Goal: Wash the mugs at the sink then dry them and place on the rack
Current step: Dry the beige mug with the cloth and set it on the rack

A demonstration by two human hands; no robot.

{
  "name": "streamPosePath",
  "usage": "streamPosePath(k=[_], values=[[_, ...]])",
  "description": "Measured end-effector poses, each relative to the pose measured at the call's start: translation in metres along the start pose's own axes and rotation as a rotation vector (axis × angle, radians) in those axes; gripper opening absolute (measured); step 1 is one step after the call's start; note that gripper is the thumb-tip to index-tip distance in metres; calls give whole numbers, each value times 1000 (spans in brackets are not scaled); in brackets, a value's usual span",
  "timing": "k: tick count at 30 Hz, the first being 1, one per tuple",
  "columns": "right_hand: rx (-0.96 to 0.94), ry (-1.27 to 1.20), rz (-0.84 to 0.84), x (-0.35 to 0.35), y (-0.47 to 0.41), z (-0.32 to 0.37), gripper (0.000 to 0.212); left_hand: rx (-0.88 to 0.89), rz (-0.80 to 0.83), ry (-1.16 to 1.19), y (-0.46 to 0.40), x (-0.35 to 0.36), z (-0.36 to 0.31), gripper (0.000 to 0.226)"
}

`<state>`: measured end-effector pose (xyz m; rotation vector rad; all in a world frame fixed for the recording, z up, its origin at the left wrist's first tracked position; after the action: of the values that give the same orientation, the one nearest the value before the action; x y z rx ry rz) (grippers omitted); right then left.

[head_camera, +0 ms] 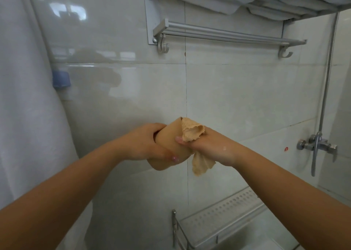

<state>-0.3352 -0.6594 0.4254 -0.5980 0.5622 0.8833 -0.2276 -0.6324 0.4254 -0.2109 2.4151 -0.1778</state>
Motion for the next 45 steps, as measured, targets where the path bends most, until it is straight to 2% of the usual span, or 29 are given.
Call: streamPosePath(k=[1, 3, 7, 9, 11, 13, 15, 17, 20, 25, 27, 29, 32, 33, 35, 36, 38, 42, 43, 45], values=[[17, -35, -7, 0, -2, -3, 23, 27, -51, 32, 0, 0, -1, 69], [43, -123, -30, 2, -4, -5, 12, 96, -159, 33, 3, 1, -3, 71], [117, -318, -145, -1, -11, -14, 8, 183, -435, -401, 14, 5, -12, 93], [121, -260, -173, -3, -10, -16, 11, 228, -434, -398, 16, 9, -11, 96], [84, -78, -161, -7, -5, -12, 11, 296, -405, -215, 18, 1, -12, 105], [-1, 93, -114, -8, -2, -2, 19, 260, -370, -25, 19, -13, -10, 125], [-69, 146, -45, -3, 1, 8, 26, 161, -252, 44, 14, -11, -8, 136], [-88, 126, -6, -2, 3, 13, 20, 136, -196, 63, 11, -5, -8, 128], [-52, 25, -1, 1, 1, 9, 18, 161, -288, 66, 15, -4, -11, 119], [92, -236, -87, 1, -8, -10, 17, 203, -465, -286, 26, 7, -21, 121], [143, -294, -78, 4, -7, -18, 20, 200, -399, -264, 24, 10, -17, 124], [139, -221, -82, 1, -4, -24, 22, 162, -269, 25, 19, 6, -8, 123], [60, -99, -56, -7, 4, -17, 27, 0, -118, 668, 12, -6, 18, 107], [43, -106, -26, -7, 6, -14, 27, -78, -24, 776, 13, 0, 25, 101], [16, -111, 20, -7, 7, -7, 29, -183, 179, 837, 19, 19, 29, 98], [8, -130, 32, -7, 6, -6, 30, -192, 237, 832, 21, 26, 29, 99], [19, -200, 47, -6, 2, -8, 33, -139, 241, 832, 21, 30, 25, 98], [54, -333, 102, 1, -2, -14, 35, 56, 171, 688, 17, 25, 6, 57], [51, -356, 114, 2, -1, -12, 32, 79, 126, 619, 17, 20, 5, 53], [54, -411, 111, 0, -1, -14, 12, 132, 12, 420, 16, 9, 3, 66]])
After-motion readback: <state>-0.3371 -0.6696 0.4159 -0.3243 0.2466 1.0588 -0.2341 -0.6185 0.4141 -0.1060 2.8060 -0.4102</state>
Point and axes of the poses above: each hand's wrist, its own y-axis away from the middle knuckle, its own x-axis out of the palm, z = x × y, the point moved 10 cm from there along -y, towards the middle knuckle, and after that the axes turned 14 degrees about y, right-handed, at the moved point
